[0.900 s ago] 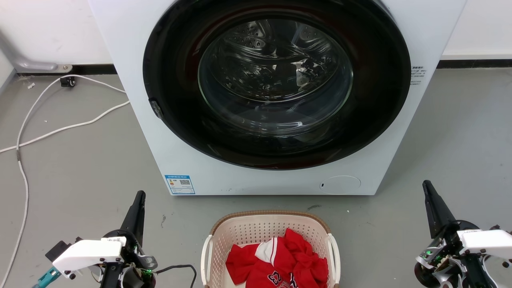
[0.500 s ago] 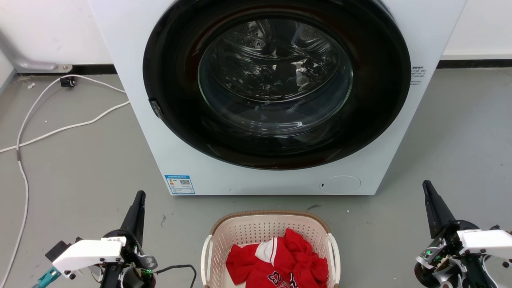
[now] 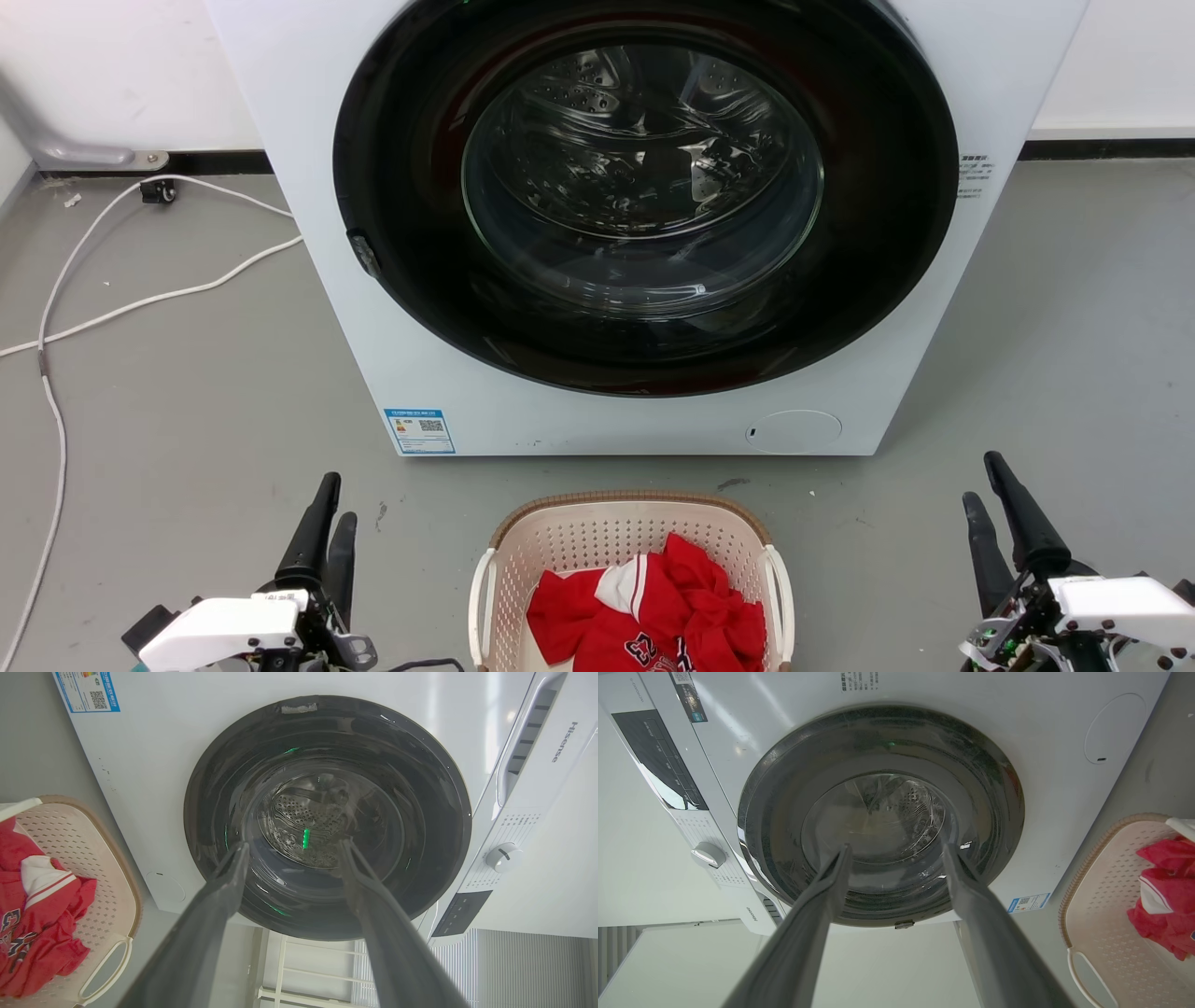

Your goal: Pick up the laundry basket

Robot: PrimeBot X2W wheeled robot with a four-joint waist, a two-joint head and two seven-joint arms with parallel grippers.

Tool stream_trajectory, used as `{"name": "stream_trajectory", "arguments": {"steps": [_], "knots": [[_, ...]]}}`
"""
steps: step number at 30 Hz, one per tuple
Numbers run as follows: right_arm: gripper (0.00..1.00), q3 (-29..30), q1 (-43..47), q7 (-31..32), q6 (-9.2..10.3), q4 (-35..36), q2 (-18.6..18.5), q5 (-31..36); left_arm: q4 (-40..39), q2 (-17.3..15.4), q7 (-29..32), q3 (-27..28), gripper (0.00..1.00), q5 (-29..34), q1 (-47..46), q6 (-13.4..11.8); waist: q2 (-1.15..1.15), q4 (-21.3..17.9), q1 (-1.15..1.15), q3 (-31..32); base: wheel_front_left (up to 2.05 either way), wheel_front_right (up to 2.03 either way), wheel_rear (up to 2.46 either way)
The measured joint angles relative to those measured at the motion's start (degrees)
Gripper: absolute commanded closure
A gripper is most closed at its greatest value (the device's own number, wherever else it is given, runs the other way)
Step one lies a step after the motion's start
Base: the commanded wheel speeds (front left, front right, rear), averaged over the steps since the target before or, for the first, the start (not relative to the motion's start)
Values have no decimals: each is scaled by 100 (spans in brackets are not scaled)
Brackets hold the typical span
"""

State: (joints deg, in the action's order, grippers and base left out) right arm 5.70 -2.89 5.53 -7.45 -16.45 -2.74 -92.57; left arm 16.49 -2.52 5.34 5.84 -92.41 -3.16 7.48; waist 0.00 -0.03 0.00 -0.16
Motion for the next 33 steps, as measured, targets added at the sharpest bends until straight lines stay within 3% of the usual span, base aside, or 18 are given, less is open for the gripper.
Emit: {"name": "stream_trajectory", "arguments": {"steps": [10, 17, 28, 33], "knots": [[0, -120, 10, -277, 4, 4, 3, 224, -27, -2, -265, 0, 0, 222, 59, 0, 0, -8, 0, 7, 0, 0, 0], [0, -10, 12, -456, 4, -57, 3, 759, -3, -2, -442, 187, 0, 427, 60, 0, 0, -6, 0, 14, 0, 0, 0], [0, 55, -1, -700, 4, 279, 4, 2432, -2, -3, -692, 644, 0, 1266, 64, 0, 0, 15, 0, 24, 0, 0, 0], [0, 56, -1, -805, 4, 601, 4, 3282, -345, -9, -801, 825, 0, 2012, 64, -86, 0, 23, 0, 16, 0, 0, 0]]}}
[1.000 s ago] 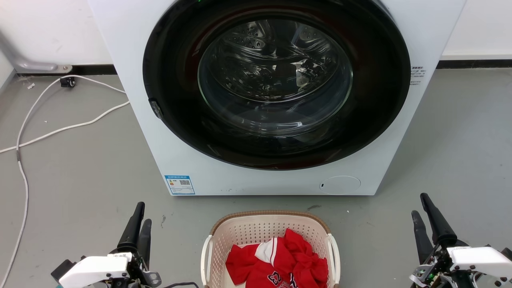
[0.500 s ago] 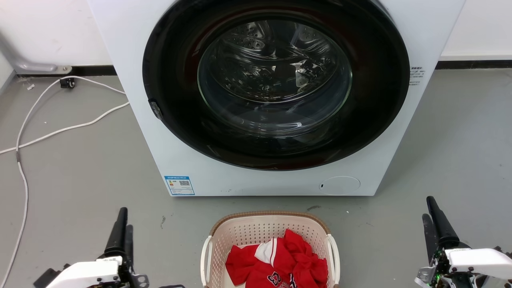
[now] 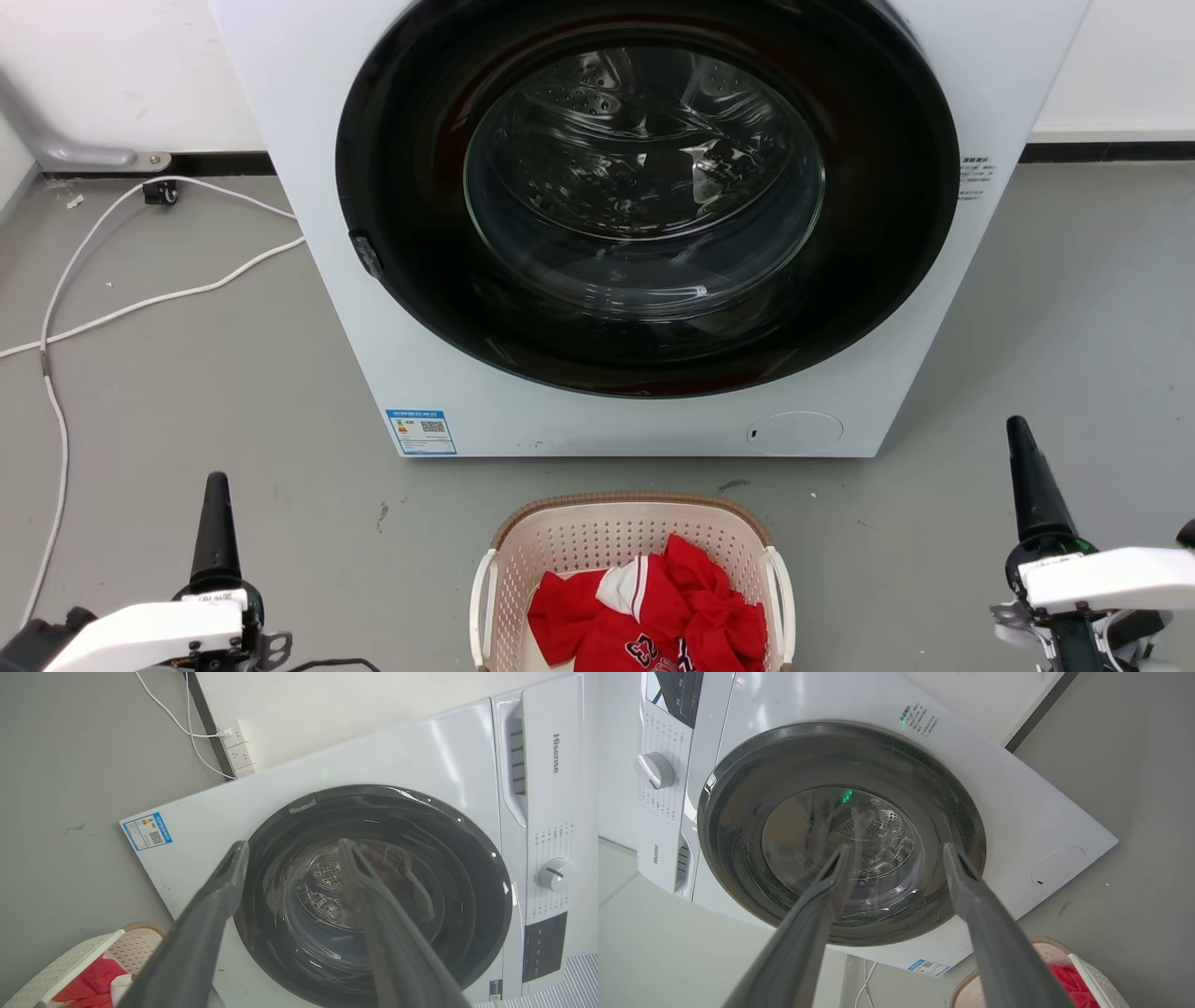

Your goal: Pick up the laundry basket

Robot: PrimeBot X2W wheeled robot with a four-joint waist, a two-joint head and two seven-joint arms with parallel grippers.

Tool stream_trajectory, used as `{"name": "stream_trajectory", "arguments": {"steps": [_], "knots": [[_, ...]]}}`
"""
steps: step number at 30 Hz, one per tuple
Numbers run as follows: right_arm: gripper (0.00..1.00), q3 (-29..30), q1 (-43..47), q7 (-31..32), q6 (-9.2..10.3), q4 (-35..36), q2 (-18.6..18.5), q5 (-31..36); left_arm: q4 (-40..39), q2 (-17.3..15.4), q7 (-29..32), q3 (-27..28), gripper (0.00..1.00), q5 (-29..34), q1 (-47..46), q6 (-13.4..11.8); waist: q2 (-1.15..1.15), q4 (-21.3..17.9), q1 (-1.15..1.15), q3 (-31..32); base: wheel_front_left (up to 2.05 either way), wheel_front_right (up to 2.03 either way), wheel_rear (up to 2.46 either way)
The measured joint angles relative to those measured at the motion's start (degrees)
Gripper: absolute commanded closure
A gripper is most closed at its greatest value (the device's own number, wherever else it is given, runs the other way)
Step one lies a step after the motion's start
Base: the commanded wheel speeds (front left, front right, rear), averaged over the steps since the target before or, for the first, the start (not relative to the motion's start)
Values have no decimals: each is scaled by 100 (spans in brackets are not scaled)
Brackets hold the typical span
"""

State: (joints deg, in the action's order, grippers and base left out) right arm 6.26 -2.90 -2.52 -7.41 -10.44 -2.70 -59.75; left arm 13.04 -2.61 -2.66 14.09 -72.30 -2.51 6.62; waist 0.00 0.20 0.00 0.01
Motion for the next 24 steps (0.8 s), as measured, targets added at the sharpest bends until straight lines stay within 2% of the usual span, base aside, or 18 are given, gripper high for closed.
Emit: {"name": "stream_trajectory", "arguments": {"steps": [5, 12, 17, 22, 24], "knots": [[0, -75, 2, -100, 0, 305, -2, 1024, -435, 4, -91, -93, 0, 634, 77, -130, 0, 12, 0, -9, 0, 0, 0], [0, -238, 27, -223, 0, 595, -1, 1930, -1148, 0, -216, -528, 0, 1925, 255, -668, 0, 17, 0, -4, 0, 0, 0], [0, -337, 77, -310, 0, 767, -2, 2415, -1423, 2, -312, -870, 0, 2519, 371, -906, 0, 14, 0, -1, 0, 0, 0], [0, -448, 101, -403, 0, 880, -2, 2854, -1563, -5, -390, -1150, 0, 3200, 428, -943, 0, 3, 0, -4, 0, 0, 0], [0, -490, 118, -432, 0, 913, -2, 3045, -1569, -1, -421, -1266, 0, 3263, 457, -943, 0, -3, 0, -8, 0, 0, 0]]}}
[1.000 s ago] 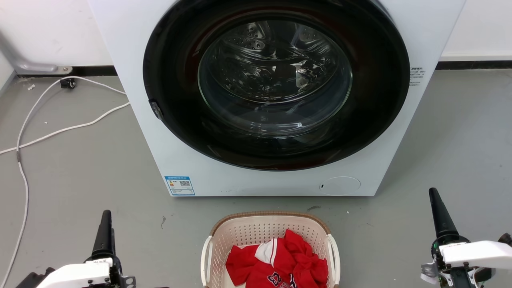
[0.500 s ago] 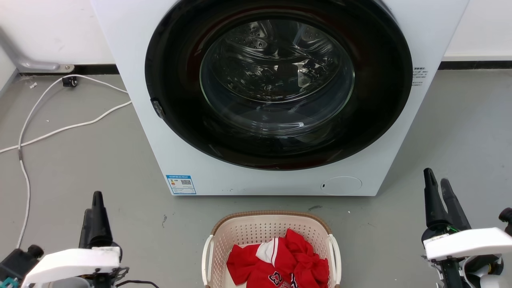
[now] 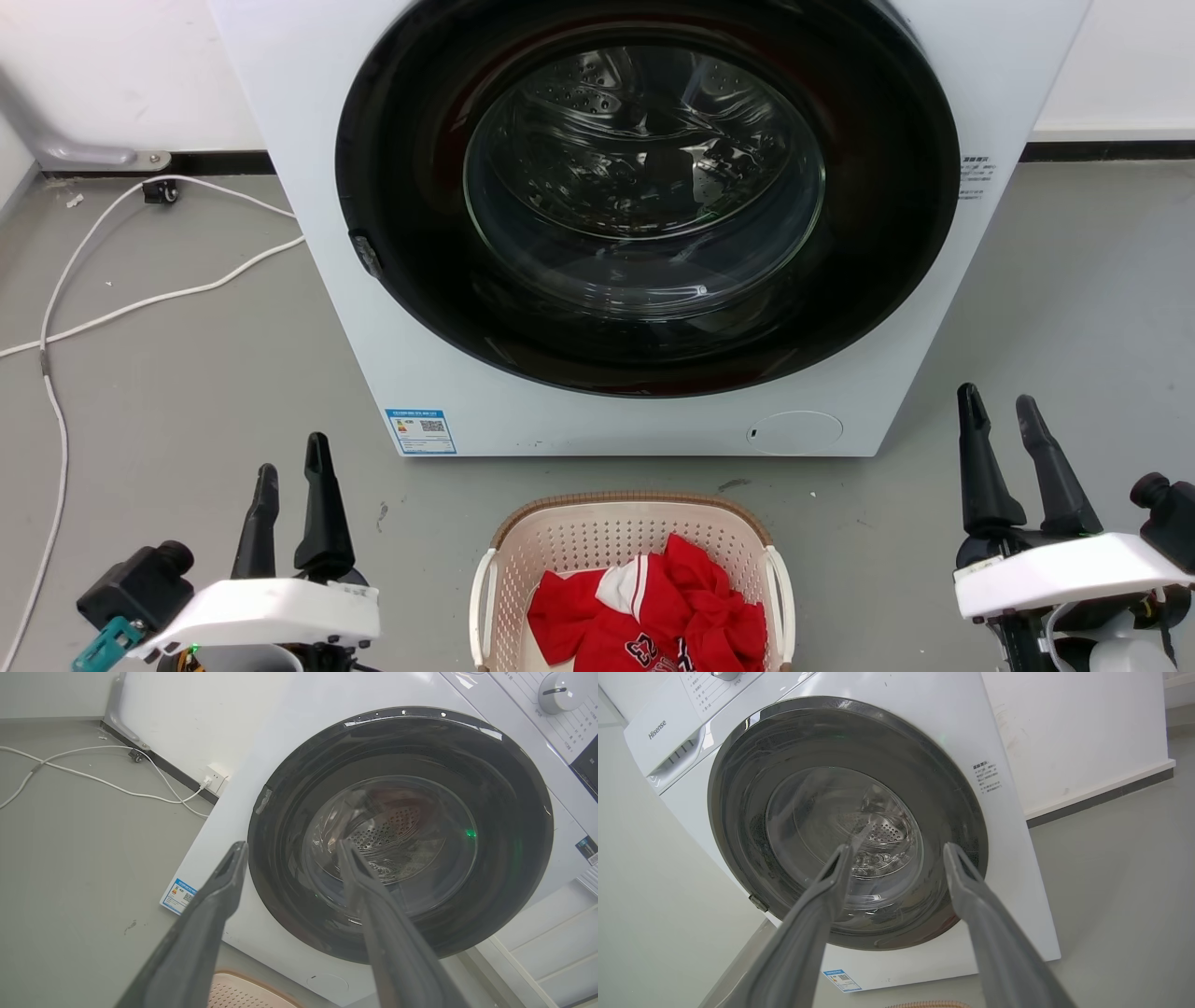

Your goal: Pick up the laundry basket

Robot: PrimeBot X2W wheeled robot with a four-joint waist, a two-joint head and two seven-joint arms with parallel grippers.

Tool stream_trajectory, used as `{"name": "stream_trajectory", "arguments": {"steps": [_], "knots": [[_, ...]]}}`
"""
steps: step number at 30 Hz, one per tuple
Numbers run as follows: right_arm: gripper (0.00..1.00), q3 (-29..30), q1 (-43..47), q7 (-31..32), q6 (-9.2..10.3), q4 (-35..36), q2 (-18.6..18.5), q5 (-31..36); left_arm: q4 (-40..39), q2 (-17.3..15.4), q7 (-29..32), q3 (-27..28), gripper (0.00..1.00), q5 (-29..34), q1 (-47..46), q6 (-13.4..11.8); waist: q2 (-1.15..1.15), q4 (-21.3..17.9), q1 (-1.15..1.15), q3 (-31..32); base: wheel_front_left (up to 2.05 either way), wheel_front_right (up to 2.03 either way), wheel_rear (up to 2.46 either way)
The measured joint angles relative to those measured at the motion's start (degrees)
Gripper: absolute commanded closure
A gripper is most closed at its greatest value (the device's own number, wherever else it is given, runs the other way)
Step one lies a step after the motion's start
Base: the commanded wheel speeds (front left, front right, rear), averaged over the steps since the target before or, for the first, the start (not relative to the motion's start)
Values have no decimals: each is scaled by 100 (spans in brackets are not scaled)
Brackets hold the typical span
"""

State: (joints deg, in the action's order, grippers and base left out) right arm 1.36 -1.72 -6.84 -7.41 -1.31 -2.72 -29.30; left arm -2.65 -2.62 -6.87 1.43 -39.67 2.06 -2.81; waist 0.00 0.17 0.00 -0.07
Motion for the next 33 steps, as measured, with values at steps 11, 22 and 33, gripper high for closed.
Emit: {"name": "stream_trajectory", "arguments": {"steps": [11, 22, 33], "knots": [[0, -29, 103, -172, 0, 108, 0, 780, 49, -9, -174, -326, 0, 1021, 99, 479, 0, -51, 0, -37, 0, 0, 0], [0, 53, 173, -323, 0, -279, -3, 1382, 145, -142, -305, -809, 0, 1995, 131, 526, 0, -79, 0, -86, 0, 0, 0], [0, -129, 163, -475, -9, -725, -4, 2120, 202, -492, -475, -1506, 0, 2728, 131, -31, 0, -105, 0, -86, 0, 0, 0]]}}
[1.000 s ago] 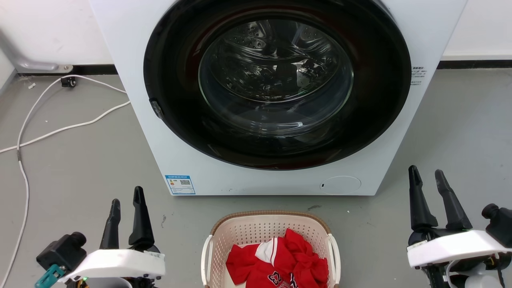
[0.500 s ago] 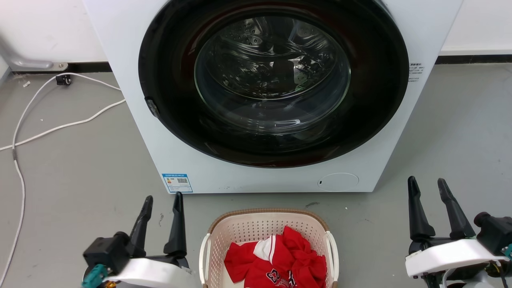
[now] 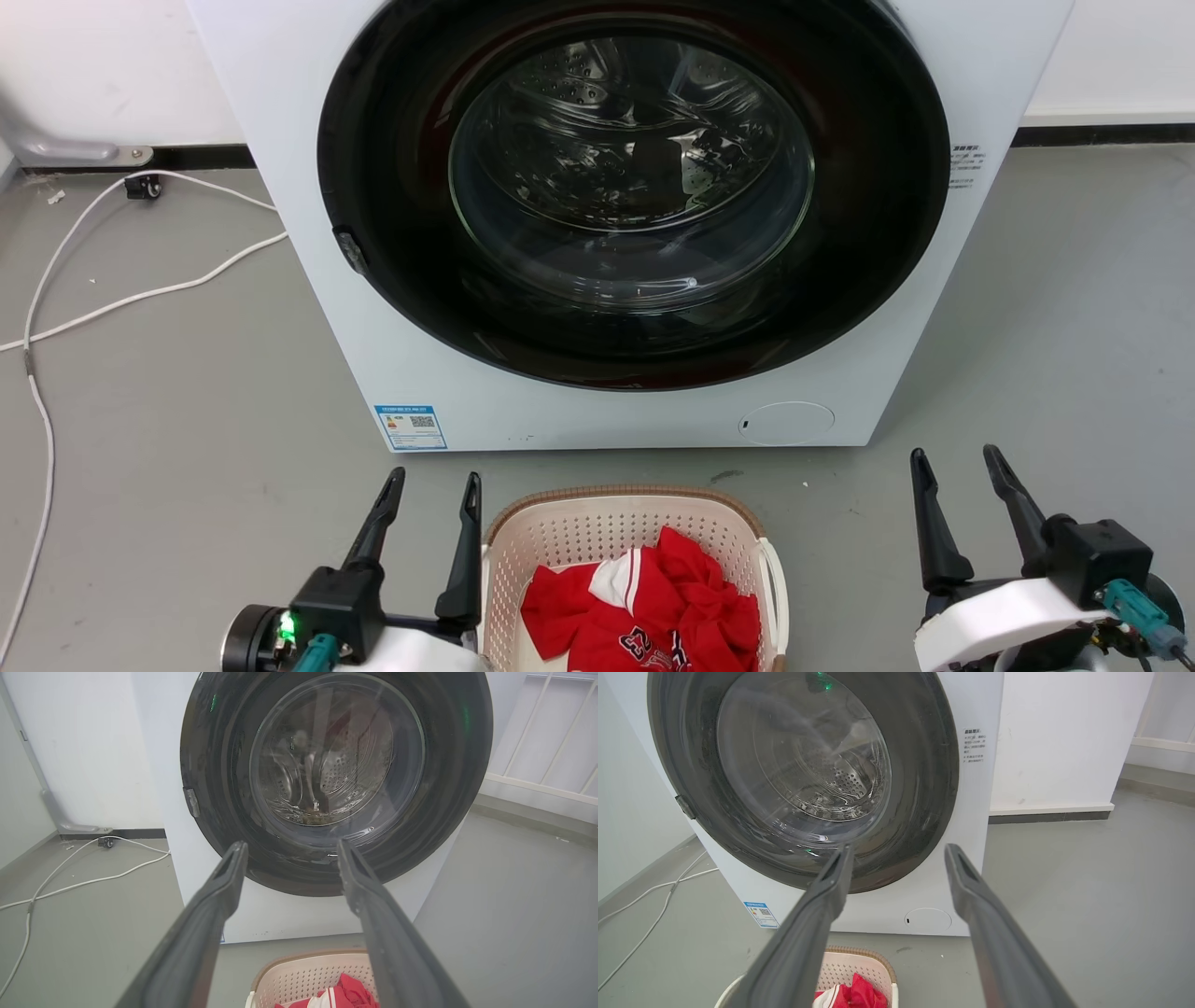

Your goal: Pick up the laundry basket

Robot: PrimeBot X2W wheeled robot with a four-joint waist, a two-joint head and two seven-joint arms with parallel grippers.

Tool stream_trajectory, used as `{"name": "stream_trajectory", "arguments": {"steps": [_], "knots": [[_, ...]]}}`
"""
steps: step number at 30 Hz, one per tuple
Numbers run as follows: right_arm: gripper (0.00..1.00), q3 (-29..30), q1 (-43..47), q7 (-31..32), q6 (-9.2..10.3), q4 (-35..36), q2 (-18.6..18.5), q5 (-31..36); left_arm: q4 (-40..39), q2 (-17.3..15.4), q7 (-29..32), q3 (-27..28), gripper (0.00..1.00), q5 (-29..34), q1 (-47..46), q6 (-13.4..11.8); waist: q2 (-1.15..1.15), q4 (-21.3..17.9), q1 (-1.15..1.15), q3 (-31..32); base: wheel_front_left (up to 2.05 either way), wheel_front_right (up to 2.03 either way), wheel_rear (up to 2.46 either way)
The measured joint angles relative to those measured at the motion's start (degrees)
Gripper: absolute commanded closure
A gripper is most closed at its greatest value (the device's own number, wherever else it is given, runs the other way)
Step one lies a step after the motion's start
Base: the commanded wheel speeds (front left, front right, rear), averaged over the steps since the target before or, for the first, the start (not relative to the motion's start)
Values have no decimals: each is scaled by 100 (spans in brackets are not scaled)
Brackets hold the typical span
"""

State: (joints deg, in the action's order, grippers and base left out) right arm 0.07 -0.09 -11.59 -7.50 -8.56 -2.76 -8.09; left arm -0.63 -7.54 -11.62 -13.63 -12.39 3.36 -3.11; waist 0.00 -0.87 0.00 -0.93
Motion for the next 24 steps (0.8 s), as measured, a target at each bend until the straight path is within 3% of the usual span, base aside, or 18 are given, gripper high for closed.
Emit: {"name": "stream_trajectory", "arguments": {"steps": [14, 17, 24], "knots": [[0, -94, -30, -169, -1, -33, -1, 794, 119, -90, -172, -299, 0, 357, 1, -180, 0, 1, 0, -18, 0, 0, 0], [0, -93, -30, -209, -1, -41, -2, 777, 142, 13, -203, -141, 0, 330, 41, -107, 0, -1, 0, -19, 0, 0, 0], [0, -94, -30, -279, -1, -244, -4, 452, 342, 278, -274, 332, 0, 261, 172, 323, 0, -4, 0, -22, 0, 0, 0]]}}
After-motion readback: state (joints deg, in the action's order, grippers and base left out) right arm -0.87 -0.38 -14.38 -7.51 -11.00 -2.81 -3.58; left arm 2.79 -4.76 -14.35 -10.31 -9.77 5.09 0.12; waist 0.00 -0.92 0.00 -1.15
